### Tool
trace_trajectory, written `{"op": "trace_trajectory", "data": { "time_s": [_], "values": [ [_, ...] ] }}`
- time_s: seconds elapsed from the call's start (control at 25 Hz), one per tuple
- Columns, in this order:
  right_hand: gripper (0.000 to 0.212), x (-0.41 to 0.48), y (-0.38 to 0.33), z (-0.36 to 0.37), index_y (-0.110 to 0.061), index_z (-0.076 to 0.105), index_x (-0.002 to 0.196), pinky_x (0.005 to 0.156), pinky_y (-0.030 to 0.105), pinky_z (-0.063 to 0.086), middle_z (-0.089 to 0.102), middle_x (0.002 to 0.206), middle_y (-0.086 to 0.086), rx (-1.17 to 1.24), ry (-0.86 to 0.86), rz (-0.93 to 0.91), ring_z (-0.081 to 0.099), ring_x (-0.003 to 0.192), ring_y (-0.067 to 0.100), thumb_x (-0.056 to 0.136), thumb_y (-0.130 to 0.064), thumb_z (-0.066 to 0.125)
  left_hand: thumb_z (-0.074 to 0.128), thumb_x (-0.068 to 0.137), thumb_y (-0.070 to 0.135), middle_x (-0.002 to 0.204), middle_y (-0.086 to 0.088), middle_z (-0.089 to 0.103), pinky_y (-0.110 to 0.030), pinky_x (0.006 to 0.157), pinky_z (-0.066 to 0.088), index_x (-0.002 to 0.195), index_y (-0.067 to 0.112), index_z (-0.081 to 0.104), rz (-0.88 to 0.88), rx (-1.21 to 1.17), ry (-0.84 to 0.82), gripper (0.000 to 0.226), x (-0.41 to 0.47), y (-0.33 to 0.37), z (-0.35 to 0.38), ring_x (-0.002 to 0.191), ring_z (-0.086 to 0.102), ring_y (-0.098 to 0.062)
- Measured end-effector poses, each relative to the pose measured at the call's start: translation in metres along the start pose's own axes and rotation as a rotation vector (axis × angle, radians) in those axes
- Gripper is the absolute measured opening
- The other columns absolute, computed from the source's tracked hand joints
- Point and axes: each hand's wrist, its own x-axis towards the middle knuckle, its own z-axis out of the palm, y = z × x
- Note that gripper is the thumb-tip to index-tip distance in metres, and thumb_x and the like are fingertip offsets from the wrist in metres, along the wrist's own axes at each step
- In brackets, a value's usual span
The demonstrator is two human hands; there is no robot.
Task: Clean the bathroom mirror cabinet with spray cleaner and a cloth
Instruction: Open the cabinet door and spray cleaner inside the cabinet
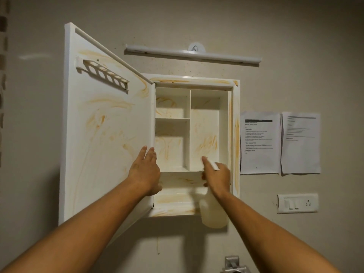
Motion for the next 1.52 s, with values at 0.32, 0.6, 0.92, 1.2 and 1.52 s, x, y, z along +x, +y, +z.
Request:
{"op": "trace_trajectory", "data": {
  "time_s": [0.32, 0.6, 0.92, 1.2, 1.52],
  "values": [
    [0.042, -0.015, 0.022, -0.031, -0.013, 0.069, 0.091, 0.051, 0.032, 0.055, 0.073, 0.078, 0.011, -0.013, -0.021, 0.113, 0.068, 0.061, 0.024, 0.090, -0.055, 0.069, 0.042, 0.098, 0.065, 0.170, -0.021, 0.009, -0.059, 0.124, -0.011, 0.148, 0.012, 0.053, 0.024, -0.007, -0.038, 0.073, -0.020, 0.012, 0.014, 0.158, -0.004, -0.037],
    [0.053, -0.092, 0.047, 0.041, -0.011, 0.068, 0.077, 0.052, 0.036, 0.053, 0.069, 0.064, 0.008, -0.041, -0.265, 0.153, 0.063, 0.053, 0.019, 0.083, -0.064, 0.066, 0.042, 0.100, 0.059, 0.170, -0.020, 0.009, -0.059, 0.125, -0.009, 0.148, 0.013, 0.052, 0.058, 0.017, -0.081, 0.068, -0.036, 0.021, 0.022, 0.158, -0.005, -0.036],
    [0.046, -0.057, 0.058, -0.073, -0.014, 0.067, 0.091, 0.056, 0.041, 0.062, 0.072, 0.075, 0.007, -0.219, 0.032, 0.205, 0.072, 0.063, 0.027, 0.090, -0.060, 0.064, 0.044, 0.098, 0.060, 0.170, -0.018, 0.013, -0.059, 0.125, -0.007, 0.144, 0.015, 0.057, 0.107, -0.044, -0.060, 0.065, -0.048, 0.023, 0.022, 0.158, -0.003, -0.035],
    [0.048, -0.099, 0.029, -0.112, -0.014, 0.074, 0.095, 0.058, 0.041, 0.064, 0.075, 0.074, 0.004, -0.160, 0.014, 0.121, 0.075, 0.067, 0.020, 0.089, -0.060, 0.066, 0.047, 0.097, 0.059, 0.170, -0.018, 0.013, -0.058, 0.125, -0.010, 0.134, 0.017, 0.065, 0.119, -0.107, -0.037, 0.058, -0.086, 0.020, -0.011, 0.158, -0.004, -0.034],
    [0.049, -0.192, -0.080, -0.095, -0.002, 0.073, 0.094, 0.064, 0.047, 0.062, 0.074, 0.084, 0.017, 0.132, -0.191, 0.056, 0.076, 0.076, 0.030, 0.095, -0.051, 0.065, 0.045, 0.097, 0.066, 0.170, -0.017, 0.012, -0.053, 0.128, 0.000, 0.151, 0.015, 0.048, 0.213, -0.221, -0.083, 0.074, -0.196, -0.028, -0.051, 0.159, -0.003, -0.033]
  ]
}}
